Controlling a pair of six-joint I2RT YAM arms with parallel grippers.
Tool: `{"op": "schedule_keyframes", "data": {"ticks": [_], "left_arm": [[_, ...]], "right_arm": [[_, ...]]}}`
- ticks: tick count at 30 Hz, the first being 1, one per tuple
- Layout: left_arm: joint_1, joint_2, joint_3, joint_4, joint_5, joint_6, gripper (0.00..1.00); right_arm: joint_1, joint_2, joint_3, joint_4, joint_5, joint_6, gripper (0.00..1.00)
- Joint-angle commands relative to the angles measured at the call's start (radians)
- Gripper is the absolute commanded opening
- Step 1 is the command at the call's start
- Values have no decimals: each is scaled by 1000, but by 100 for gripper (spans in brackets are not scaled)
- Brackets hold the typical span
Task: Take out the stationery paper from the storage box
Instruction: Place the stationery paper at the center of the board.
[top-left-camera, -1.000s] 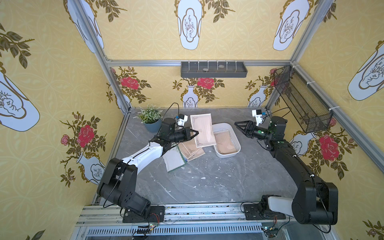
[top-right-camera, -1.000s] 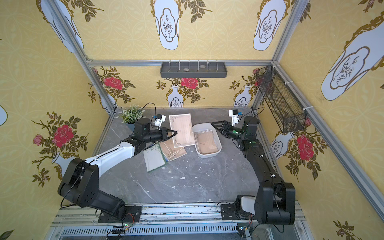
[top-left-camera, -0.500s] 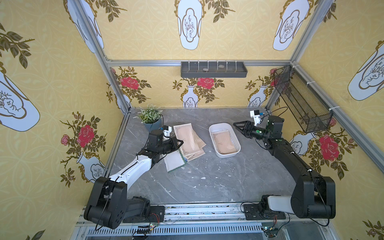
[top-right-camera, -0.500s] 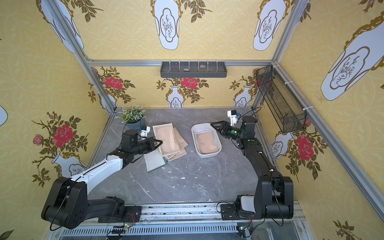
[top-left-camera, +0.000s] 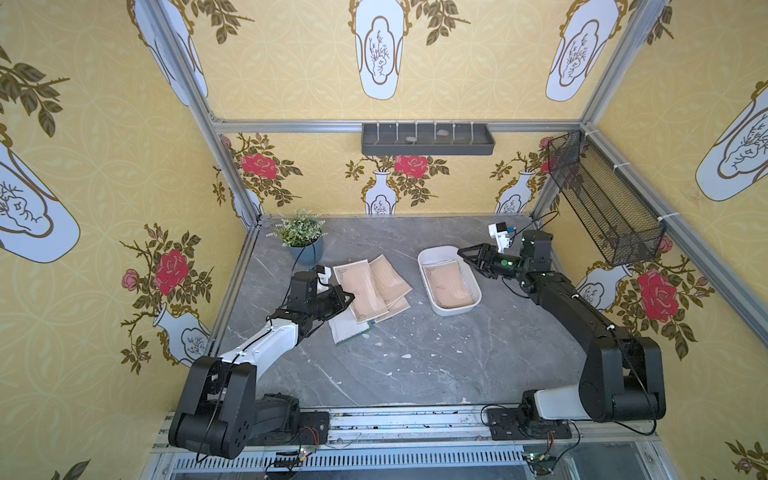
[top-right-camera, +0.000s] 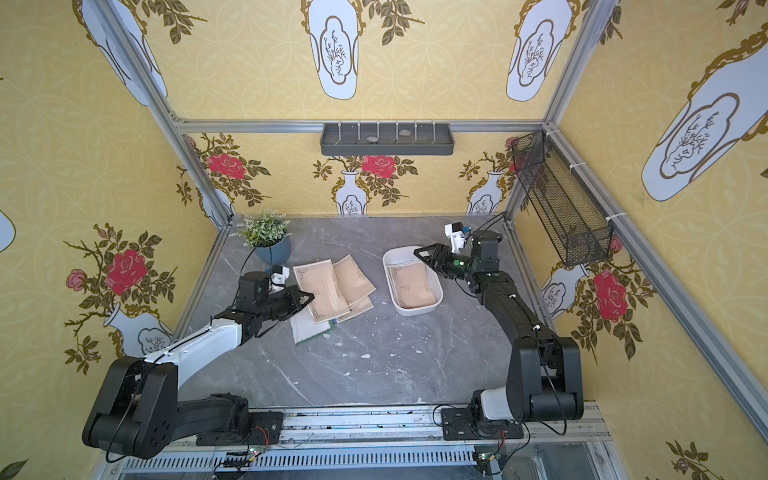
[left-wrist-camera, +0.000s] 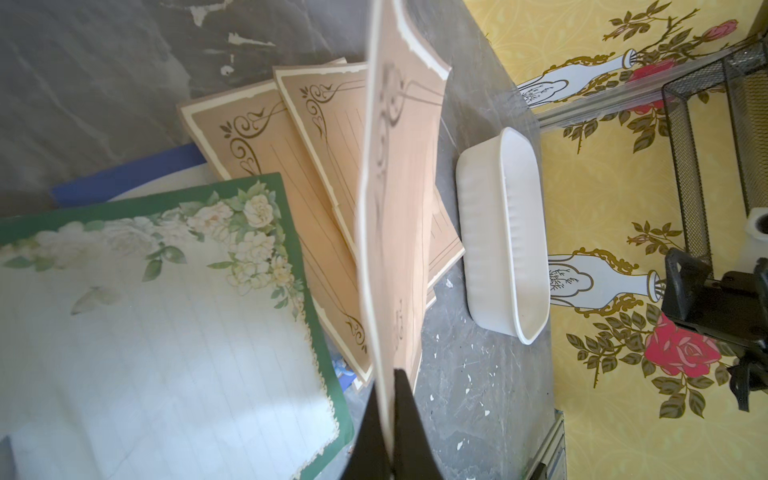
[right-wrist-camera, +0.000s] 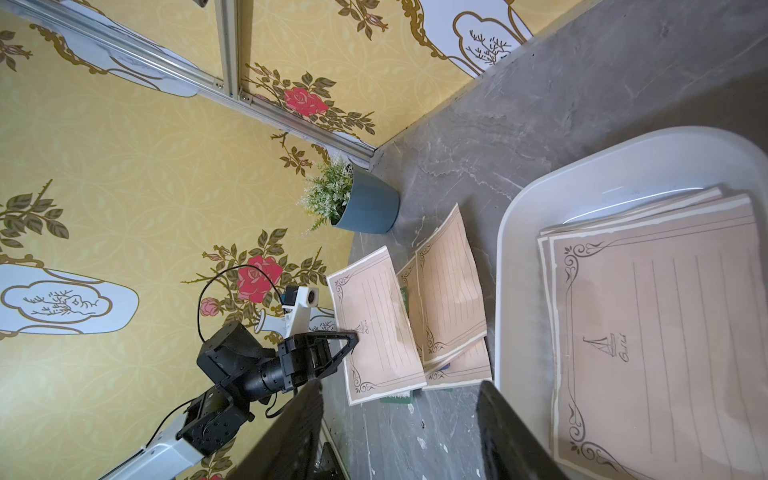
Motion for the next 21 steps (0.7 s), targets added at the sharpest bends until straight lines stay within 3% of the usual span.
{"op": "schedule_keyframes", "data": {"ticks": [1,11,21], "left_arm": [[8,36,-8,59,19,-4,0],[21,142,-14,129,31,-24,0],[22,153,-1,93,19,-9,0]], "right_arm": [[10,7,14,19,4,-3,60],[31,20,41,-72,57,-54,60],[50,58,62,-83,65,-54,60]]}}
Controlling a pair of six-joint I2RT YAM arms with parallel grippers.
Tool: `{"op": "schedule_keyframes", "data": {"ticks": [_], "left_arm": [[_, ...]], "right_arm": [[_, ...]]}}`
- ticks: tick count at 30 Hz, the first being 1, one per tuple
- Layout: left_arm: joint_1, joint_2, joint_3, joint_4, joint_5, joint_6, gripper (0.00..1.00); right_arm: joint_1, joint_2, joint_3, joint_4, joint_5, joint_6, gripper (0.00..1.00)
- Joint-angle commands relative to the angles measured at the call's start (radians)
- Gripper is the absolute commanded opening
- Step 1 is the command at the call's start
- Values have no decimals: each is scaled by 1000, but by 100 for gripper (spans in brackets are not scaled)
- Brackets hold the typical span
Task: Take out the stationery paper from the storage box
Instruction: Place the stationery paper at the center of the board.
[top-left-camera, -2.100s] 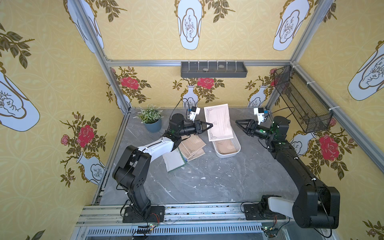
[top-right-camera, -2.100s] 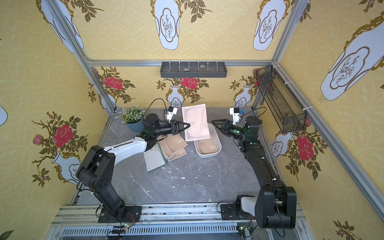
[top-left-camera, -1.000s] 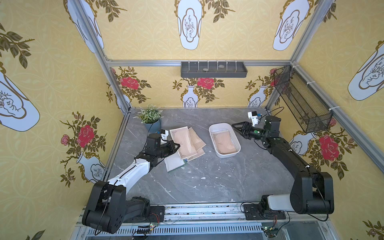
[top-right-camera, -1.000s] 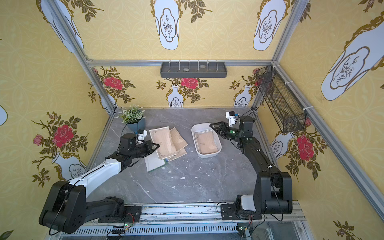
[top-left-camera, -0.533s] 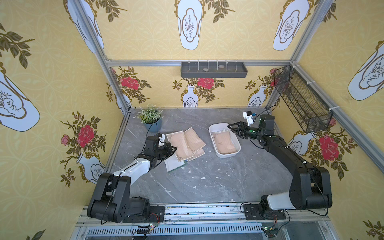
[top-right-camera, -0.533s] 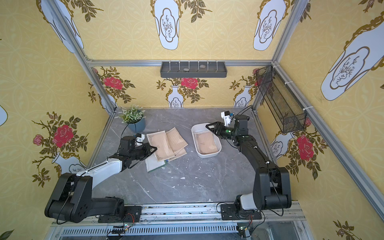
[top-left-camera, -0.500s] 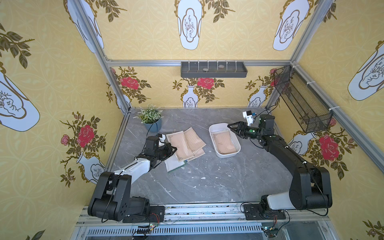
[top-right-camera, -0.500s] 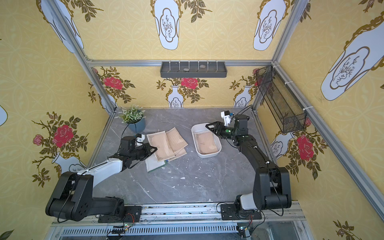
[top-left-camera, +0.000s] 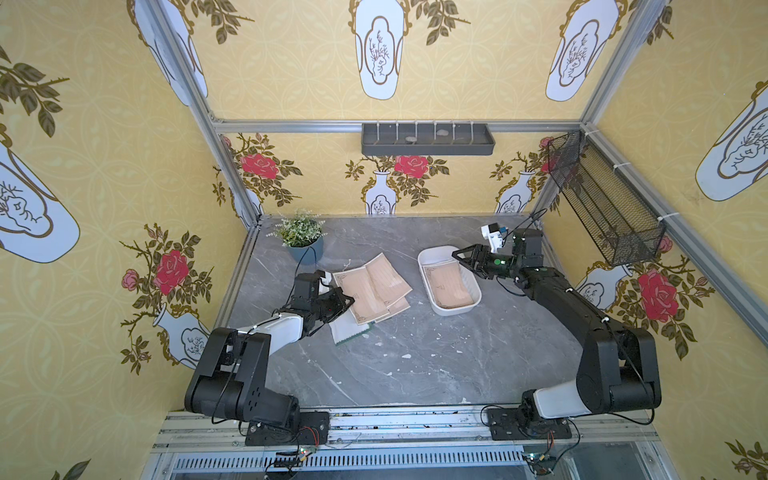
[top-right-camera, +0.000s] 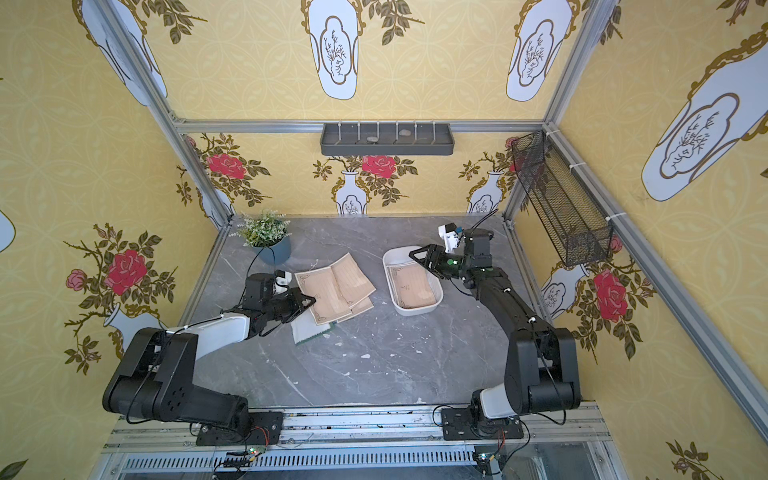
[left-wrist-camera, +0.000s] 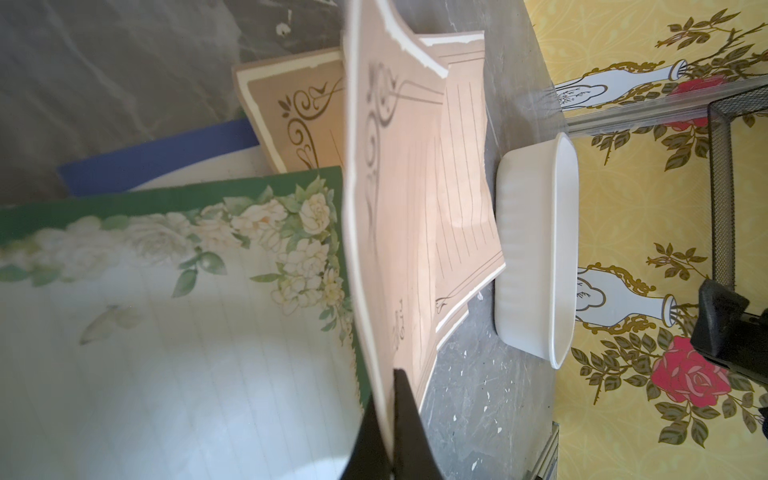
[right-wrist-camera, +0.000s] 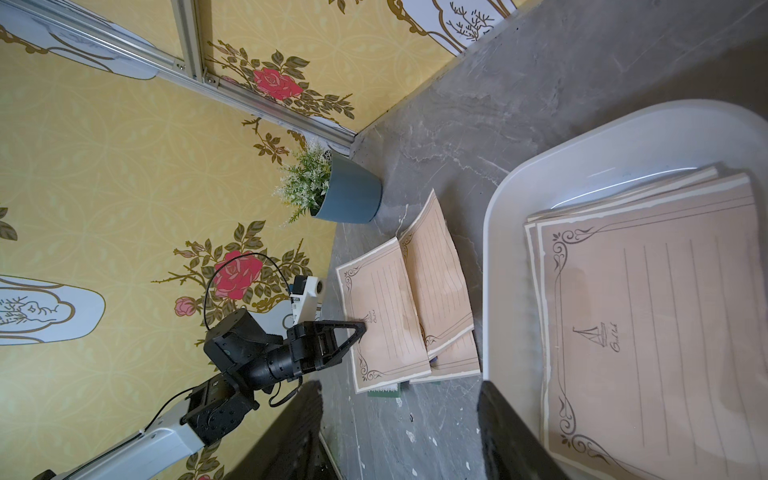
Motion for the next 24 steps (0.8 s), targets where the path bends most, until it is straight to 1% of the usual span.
{"op": "schedule_keyframes", "data": {"ticks": [1,11,14,17,21,24], "left_arm": [[2,-1,7,-3,-6,19,0],[5,3,12,-20,-14,35,0],[5,-13,4,8,13,29,0],[4,-60,5,15,53,28,0],[4,-151,9,11,128,43,0],[5,-228,10,32,231,49,0]], "right_arm": [[9,14,16,1,13,-15,60],[43,50,47,-31,34,-33,60],[46,50,51,-38,37,-38,61],[47,51,51,-35,30,-40,61],[55,63,37,26,-34,-23,63],[75,82,20,142,-147,9,67]]}}
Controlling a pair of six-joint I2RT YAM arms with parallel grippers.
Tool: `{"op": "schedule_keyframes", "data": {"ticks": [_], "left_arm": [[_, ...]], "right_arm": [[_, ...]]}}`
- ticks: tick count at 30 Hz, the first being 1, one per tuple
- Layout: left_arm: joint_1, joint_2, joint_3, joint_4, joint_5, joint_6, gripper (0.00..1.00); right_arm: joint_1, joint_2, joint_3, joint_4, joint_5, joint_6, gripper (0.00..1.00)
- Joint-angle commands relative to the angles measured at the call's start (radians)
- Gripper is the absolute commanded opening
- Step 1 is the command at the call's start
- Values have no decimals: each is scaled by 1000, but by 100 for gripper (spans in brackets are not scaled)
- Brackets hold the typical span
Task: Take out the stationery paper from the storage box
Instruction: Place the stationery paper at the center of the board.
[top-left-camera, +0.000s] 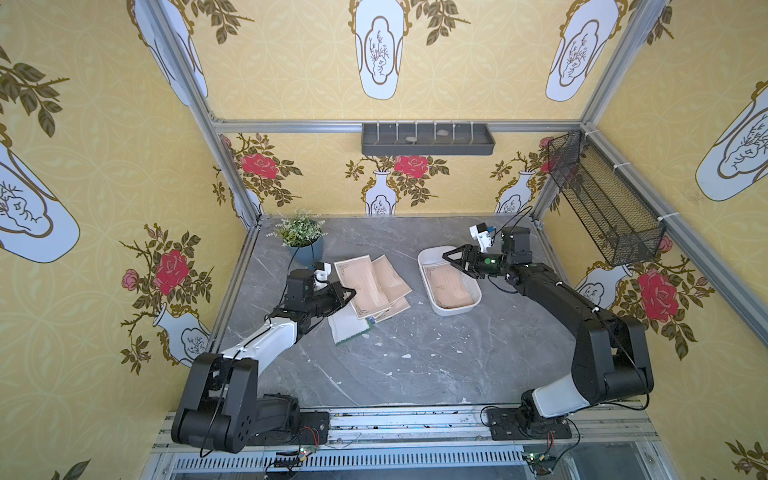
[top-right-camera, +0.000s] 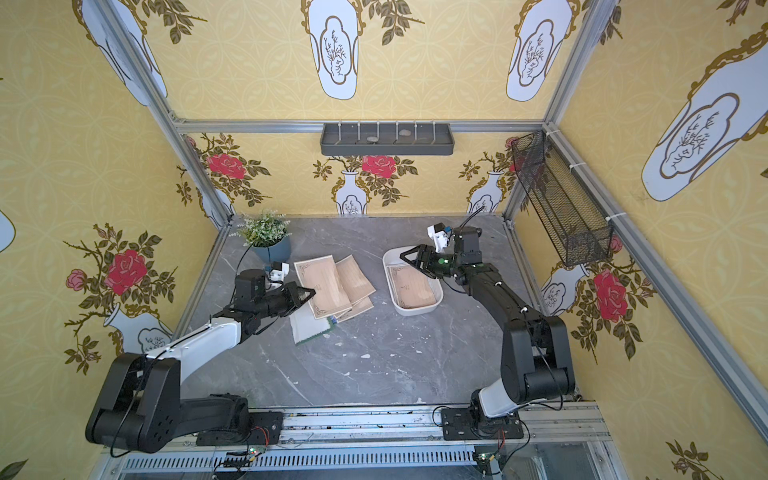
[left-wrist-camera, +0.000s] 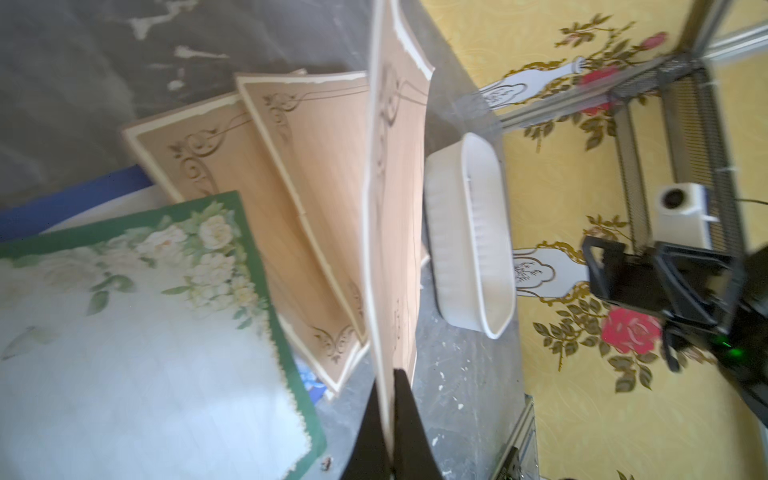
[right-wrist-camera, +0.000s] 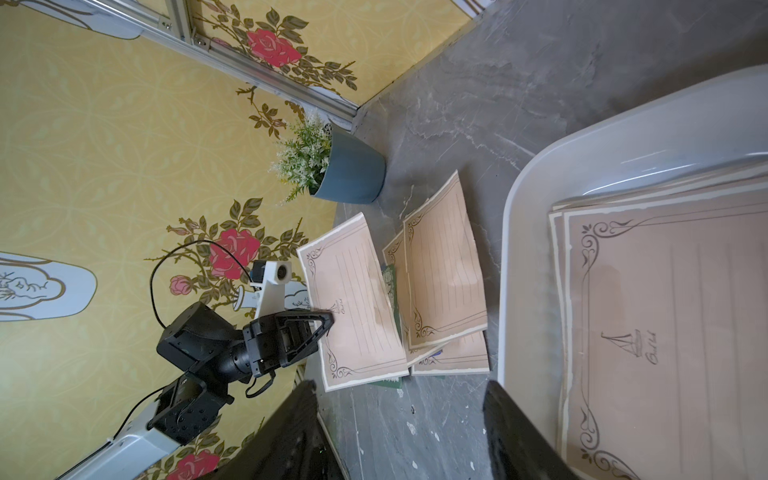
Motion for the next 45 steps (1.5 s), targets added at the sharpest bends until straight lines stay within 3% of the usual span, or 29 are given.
{"op": "schedule_keyframes", "data": {"ticks": [1,7,14,18,35,40,45], "left_arm": [[0,-61,3,51,156,22,0],[-2,-198,9,82,302,17,0],[-3,-258,21,80,303,-4,0],[-3,-230,21,83,300,-7,0],[-6,-155,21,105,279,-6,0],[-6,-150,18,105,277,-4,0],[-6,-146,15,105,277,-1,0]], "right_arm": [[27,22,-15,187,-170,44,69],[114,81,-70,706,-367,265,76],[178,263,-31,1084,-400,521,76],[200,425,5,1621,-407,908,75],[327,547,142,1592,-422,923,67],[345,494,141,1326,-422,716,59],[365,419,149,960,-383,444,34]]}}
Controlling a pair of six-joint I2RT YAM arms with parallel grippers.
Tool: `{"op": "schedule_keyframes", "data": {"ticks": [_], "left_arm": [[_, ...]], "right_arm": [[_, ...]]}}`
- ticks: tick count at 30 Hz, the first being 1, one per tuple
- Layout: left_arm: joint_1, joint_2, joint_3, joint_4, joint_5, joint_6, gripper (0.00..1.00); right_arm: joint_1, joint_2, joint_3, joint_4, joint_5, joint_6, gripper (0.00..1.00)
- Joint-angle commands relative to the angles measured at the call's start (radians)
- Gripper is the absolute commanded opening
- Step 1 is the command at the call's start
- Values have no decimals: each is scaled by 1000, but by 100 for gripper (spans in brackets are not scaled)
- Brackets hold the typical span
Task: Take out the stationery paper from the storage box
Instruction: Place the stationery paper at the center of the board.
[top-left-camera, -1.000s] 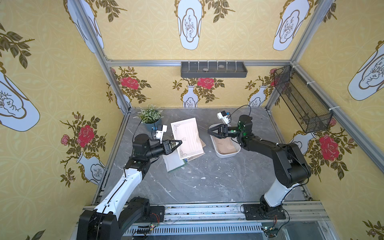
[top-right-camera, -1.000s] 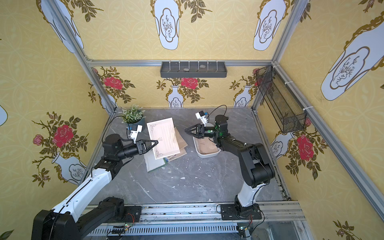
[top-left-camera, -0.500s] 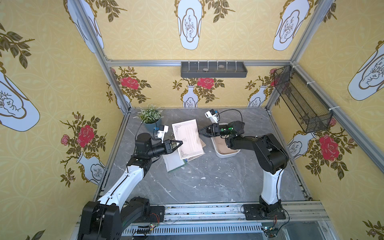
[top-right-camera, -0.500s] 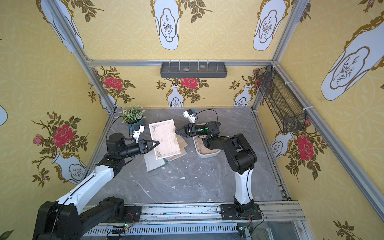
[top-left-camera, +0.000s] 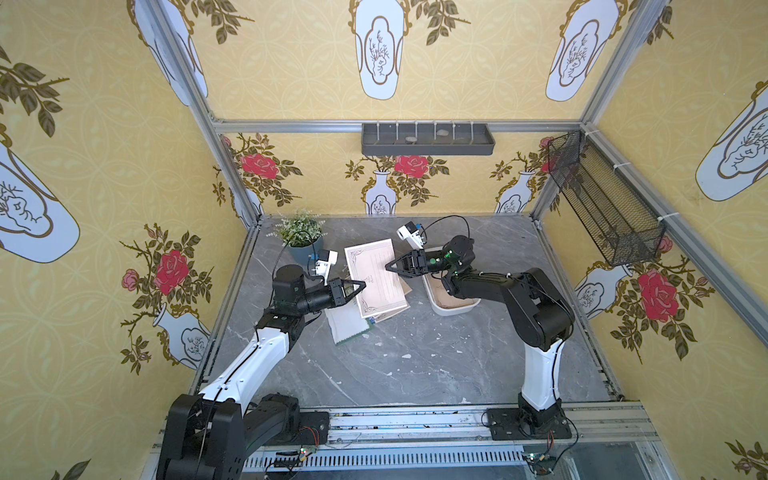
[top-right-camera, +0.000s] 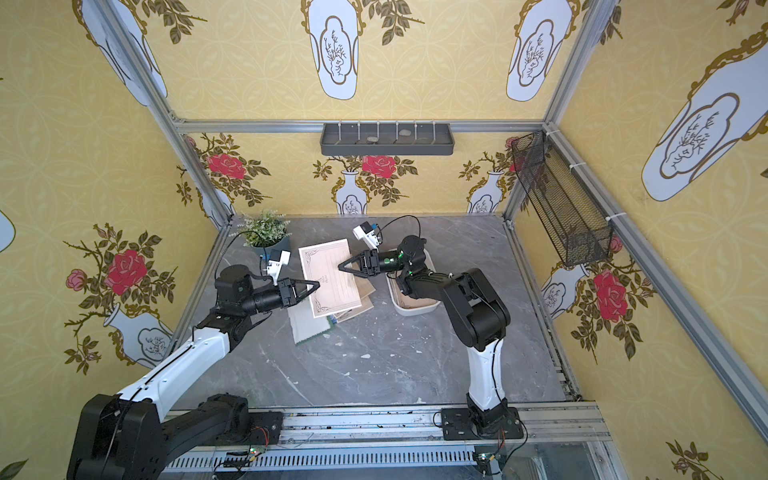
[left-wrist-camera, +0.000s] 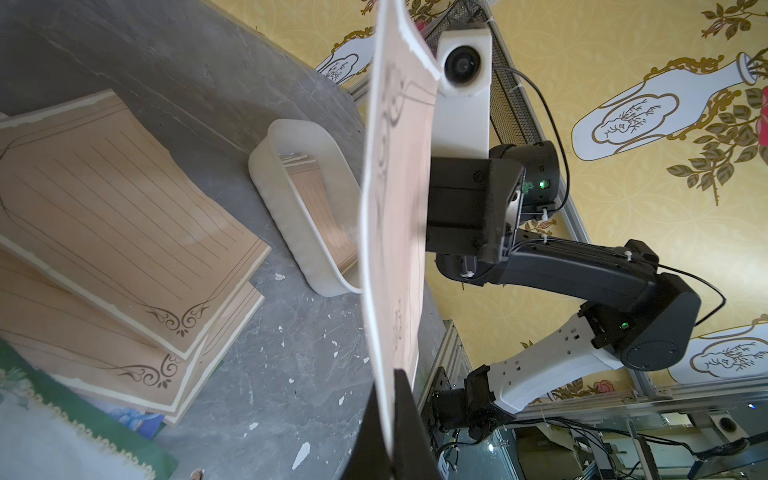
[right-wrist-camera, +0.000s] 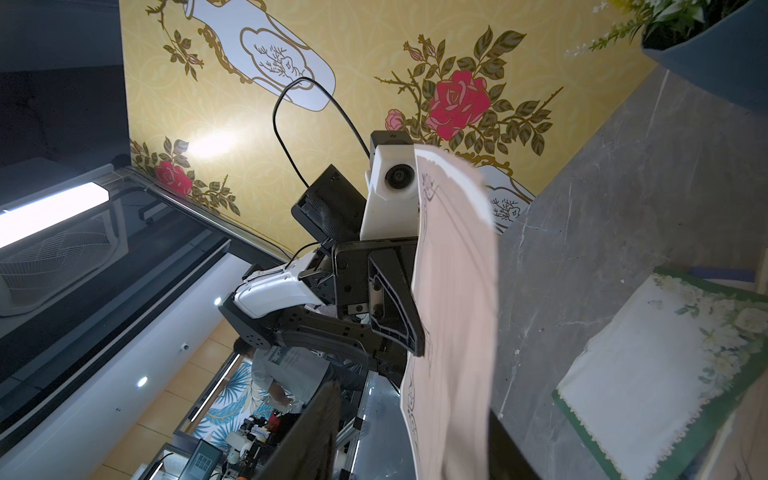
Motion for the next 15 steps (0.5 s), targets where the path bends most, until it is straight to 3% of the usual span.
{"op": "schedule_keyframes", "data": {"ticks": [1,2,8,10,11,13,15], "left_arm": [[0,7,-3,23,2,7,0],[0,7,-2,23,3,8,0],[0,4,1,8,2,20,0],[1,0,1,-1,1,26,0],[0,-2,0,-6,0,29,0],[0,-5,3,-21,-4,39,0],[1,-8,4,-40,-10,50,0]], "right_arm": [[11,-36,18,-293,26,-248,24],[14,-45,23,-351,37,-288,0],[38,-95,74,-670,115,-503,2],[46,-99,95,-740,119,-541,40],[50,-102,103,-764,125,-552,51],[59,-108,113,-802,138,-581,59],[70,-109,127,-859,148,-616,59]]}}
